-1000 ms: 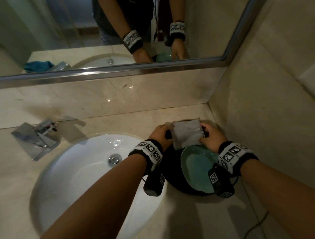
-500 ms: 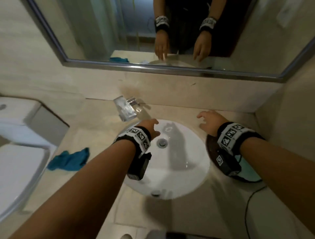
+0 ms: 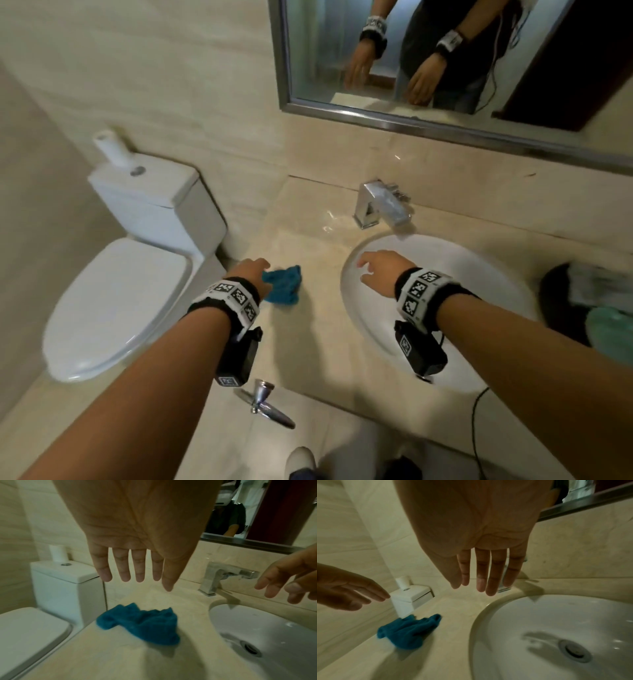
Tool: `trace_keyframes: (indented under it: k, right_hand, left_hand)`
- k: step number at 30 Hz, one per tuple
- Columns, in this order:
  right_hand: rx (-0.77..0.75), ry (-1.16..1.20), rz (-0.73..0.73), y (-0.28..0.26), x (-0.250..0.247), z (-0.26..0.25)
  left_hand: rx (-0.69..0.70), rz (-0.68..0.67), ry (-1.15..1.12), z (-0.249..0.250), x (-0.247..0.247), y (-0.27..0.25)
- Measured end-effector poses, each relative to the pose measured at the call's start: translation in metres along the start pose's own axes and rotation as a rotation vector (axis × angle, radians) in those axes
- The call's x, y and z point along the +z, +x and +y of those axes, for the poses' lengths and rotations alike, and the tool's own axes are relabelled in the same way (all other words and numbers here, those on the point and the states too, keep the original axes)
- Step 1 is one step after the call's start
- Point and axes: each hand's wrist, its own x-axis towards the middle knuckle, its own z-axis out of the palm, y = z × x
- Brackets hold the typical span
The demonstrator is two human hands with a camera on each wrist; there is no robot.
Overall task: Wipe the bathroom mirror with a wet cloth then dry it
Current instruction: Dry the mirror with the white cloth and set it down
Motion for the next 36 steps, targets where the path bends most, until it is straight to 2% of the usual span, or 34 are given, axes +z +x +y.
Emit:
trace_keyframes:
  k: [5,10,13,16,20,25,32,34,36]
  right_hand:
    - [-0.043,0.052,-0.031,0.032,0.037,-0.055]
    - [-0.054,0.068,-0.055,0.063,0.078,-0.087]
    - [-0.056,0.102,-0.058,0.079,0.095,-0.096]
    - [-0.072,0.031,-0.083,0.091,0.112,-0.098]
    - [-0.090,0.173,-0.016,0.091,0.120,-0.086]
    - [-0.109,0.241,0.063,0.069,0.083,-0.073]
    - [-0.115,0.487,0.250,0.019,-0.013,-0.030]
    - [-0.164,0.553,0.292,0.001,-0.039,-0.011]
    - [-0.196,0.567,0.340,-0.017,-0.060,0.009]
  left_hand:
    - [-0.011,0.001,-0.048,-0.049,0.023,0.012]
    - [0.038,0.010,-0.078,-0.060,0.045,0.038]
    - [0.051,0.018,-0.042,-0.062,0.055,0.051]
    - [0.072,0.046,0.044,-0.064,0.063,0.058]
    - [0.087,0.046,0.150,-0.061,0.061,0.056]
    - [0.150,0.012,-0.013,-0.042,0.038,0.046]
    - [0.350,-0.141,-0.174,0.039,-0.016,0.023]
    - [0.424,-0.122,-0.225,0.069,-0.029,0.018]
    - [0.513,-0.041,-0.264,0.102,-0.042,0.009]
